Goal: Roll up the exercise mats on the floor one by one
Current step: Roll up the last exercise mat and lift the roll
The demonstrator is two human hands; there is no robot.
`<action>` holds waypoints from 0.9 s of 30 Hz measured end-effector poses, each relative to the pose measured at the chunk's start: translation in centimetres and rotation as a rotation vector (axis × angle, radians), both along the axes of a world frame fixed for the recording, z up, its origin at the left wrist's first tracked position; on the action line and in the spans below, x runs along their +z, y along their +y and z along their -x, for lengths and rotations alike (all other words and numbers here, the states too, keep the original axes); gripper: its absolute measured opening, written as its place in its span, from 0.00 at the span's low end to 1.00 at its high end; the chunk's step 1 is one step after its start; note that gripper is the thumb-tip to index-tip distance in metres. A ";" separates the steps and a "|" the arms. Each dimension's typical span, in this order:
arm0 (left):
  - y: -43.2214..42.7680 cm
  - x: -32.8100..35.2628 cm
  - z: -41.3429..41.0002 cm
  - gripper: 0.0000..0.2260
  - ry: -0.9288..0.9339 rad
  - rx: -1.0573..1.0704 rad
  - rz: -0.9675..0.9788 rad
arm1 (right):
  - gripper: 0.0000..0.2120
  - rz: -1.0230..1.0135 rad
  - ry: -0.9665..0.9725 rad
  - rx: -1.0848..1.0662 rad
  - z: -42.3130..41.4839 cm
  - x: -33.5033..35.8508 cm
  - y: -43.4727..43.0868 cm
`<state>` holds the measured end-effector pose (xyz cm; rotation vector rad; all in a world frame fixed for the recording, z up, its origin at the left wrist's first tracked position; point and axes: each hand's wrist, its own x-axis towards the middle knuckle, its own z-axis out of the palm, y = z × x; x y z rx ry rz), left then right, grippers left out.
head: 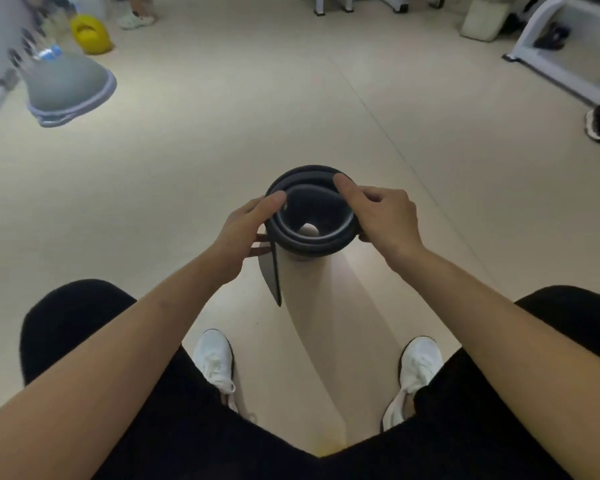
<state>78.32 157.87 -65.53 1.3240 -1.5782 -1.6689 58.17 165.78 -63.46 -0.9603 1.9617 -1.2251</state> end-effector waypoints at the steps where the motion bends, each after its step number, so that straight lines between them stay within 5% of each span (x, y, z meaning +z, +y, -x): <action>1: -0.9 0.4 0.7 0.25 -0.008 0.023 -0.005 | 0.23 -0.009 -0.009 0.011 0.5 0.4 -1.3; 9: -8.6 1.7 4.3 0.08 -0.061 0.004 -0.002 | 0.20 -0.068 -0.213 0.134 4.4 1.2 -10.5; 16: -19.0 4.1 8.1 0.30 -0.148 -0.083 -0.129 | 0.26 -0.172 -0.204 0.157 9.7 2.8 -20.6; 22: -20.3 5.4 10.5 0.36 -0.137 -0.124 -0.251 | 0.22 -0.287 -0.263 0.159 12.5 3.8 -22.0; 25: -19.2 5.5 11.3 0.28 -0.032 -0.022 -0.307 | 0.21 -0.344 -0.344 0.128 12.7 4.7 -21.6; 27: -19.1 4.7 11.5 0.32 0.008 0.039 -0.352 | 0.22 -0.388 -0.419 0.108 12.5 5.3 -21.3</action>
